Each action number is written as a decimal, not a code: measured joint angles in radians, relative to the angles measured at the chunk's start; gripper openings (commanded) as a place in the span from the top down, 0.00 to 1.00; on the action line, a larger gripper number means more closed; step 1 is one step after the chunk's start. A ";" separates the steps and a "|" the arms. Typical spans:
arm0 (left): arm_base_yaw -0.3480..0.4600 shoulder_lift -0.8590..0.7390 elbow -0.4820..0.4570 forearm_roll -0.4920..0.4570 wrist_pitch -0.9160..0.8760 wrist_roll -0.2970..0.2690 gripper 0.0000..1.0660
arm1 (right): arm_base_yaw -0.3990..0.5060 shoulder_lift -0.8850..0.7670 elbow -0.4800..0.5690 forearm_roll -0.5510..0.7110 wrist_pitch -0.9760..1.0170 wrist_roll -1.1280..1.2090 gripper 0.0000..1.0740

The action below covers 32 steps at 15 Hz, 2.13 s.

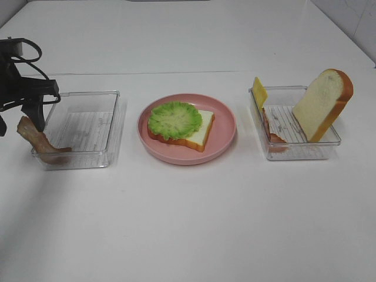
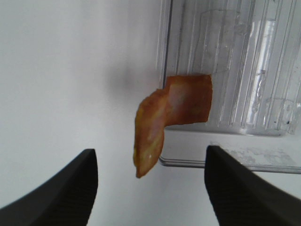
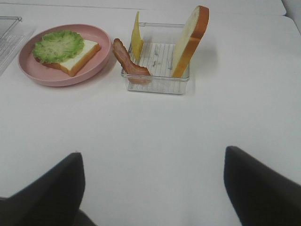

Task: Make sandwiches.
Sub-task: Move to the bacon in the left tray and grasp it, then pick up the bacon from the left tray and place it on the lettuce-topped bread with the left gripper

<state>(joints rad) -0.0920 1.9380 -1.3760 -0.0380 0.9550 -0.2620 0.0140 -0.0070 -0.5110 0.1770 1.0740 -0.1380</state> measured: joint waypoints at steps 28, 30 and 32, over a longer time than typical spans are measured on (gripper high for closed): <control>0.000 -0.021 -0.099 -0.313 -0.103 0.186 1.00 | 0.000 0.000 0.000 0.000 0.000 0.000 0.28; 0.000 -0.021 -0.112 -0.471 -0.139 0.268 1.00 | 0.000 0.000 0.000 0.000 0.000 0.000 0.28; -0.003 -0.021 -0.113 -0.602 -0.171 0.343 1.00 | 0.000 0.000 0.000 0.001 0.000 0.000 0.28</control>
<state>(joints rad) -0.0950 1.9170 -1.4890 -0.6400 0.7840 0.0810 0.0140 -0.0070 -0.5110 0.1780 1.0740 -0.1380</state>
